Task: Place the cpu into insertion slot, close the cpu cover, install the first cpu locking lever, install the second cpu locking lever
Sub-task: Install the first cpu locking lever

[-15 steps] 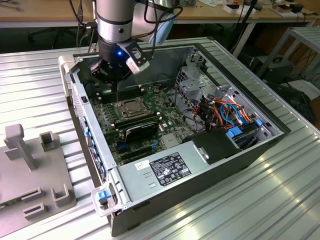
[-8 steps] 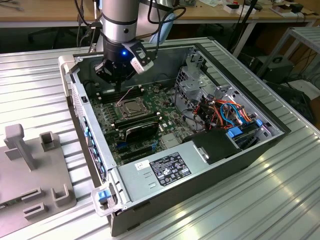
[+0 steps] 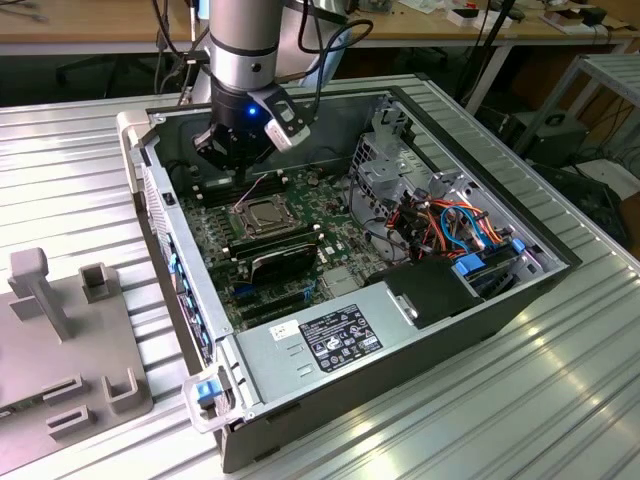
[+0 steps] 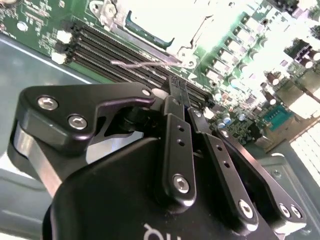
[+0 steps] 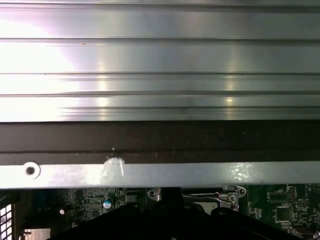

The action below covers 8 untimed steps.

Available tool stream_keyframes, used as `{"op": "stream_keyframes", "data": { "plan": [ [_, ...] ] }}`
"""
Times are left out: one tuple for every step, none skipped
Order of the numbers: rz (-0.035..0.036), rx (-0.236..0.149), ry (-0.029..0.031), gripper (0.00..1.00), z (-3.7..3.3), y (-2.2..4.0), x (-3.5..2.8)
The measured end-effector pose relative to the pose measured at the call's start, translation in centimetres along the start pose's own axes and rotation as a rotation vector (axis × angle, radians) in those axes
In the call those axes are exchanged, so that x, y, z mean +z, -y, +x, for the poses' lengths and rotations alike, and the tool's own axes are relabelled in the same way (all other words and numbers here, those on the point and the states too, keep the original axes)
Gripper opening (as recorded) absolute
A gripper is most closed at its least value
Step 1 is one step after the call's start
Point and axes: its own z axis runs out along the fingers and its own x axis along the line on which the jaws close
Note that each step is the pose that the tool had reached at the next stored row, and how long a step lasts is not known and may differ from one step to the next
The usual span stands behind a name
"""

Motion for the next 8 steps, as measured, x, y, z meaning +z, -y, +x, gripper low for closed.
{"op": "stream_keyframes", "data": {
  "plan": [
    [0.0025, 0.0, 0.0, 0.11, -0.14, -0.04, 0.04],
    [0.0055, 0.0, 0.0001, 0.11, -0.39, -0.13, 0.09],
    [0.0061, 0.0, 0.0001, 0.11, -0.54, -0.2, 0.13],
    [0.006, 0.0, 0.0002, 0.11, -0.67, -0.25, 0.17],
    [0.0061, 0.0, 0.0002, 0.11, -0.79, -0.28, 0.21],
    [0.0061, 0.0, 0.0002, 0.11, -0.88, -0.3, 0.24],
    [0.0061, 0.0, 0.0001, 0.11, -0.97, -0.32, 0.28],
    [0.0061, 0.0, 0.0001, 0.11, -1.0, -0.31, 0.29]
  ]
}}
